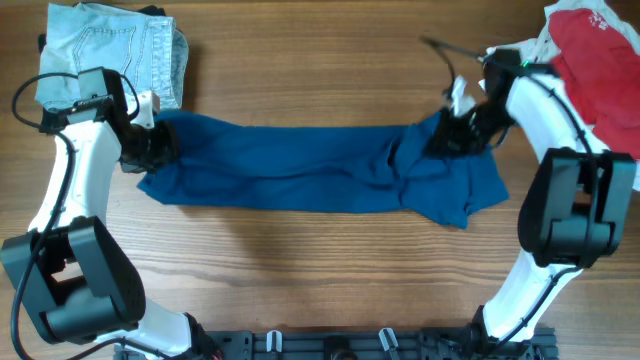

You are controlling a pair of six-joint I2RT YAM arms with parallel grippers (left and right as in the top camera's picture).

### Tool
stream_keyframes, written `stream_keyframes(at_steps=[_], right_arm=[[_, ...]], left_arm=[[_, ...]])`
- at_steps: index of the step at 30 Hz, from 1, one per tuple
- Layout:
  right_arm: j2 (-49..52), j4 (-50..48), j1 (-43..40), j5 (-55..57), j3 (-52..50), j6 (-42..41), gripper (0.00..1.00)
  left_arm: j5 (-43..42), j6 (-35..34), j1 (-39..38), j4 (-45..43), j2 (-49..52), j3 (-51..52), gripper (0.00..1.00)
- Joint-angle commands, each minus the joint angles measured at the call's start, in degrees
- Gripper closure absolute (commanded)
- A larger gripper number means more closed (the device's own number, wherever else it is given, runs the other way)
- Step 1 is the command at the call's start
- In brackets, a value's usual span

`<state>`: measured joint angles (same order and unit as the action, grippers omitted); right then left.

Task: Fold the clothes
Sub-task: 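Fold both ends of the strip toward the center with both grippers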

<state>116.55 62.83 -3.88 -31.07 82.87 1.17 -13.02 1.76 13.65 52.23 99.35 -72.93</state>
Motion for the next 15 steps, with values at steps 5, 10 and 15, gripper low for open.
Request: stream_keyframes(at_steps=[5,10,15], right_arm=[[-0.6,-3.6,0.1,-2.0,-5.0,-0.3,0.96],[-0.6,-3.7,0.1,-2.0,-5.0,-0.3,0.96],[-0.6,-4.0,0.1,-1.9,-5.0,-0.3,0.96]], left_arm=[[6.9,-1.1,-10.1,2.4,-1.7,-4.2,0.96],[6.9,-5.9,-18.9,0.5,-1.7,-4.2,0.96],[6.9,-9.3,-26.3,-1.7,-1.7,-4.2,0.96]])
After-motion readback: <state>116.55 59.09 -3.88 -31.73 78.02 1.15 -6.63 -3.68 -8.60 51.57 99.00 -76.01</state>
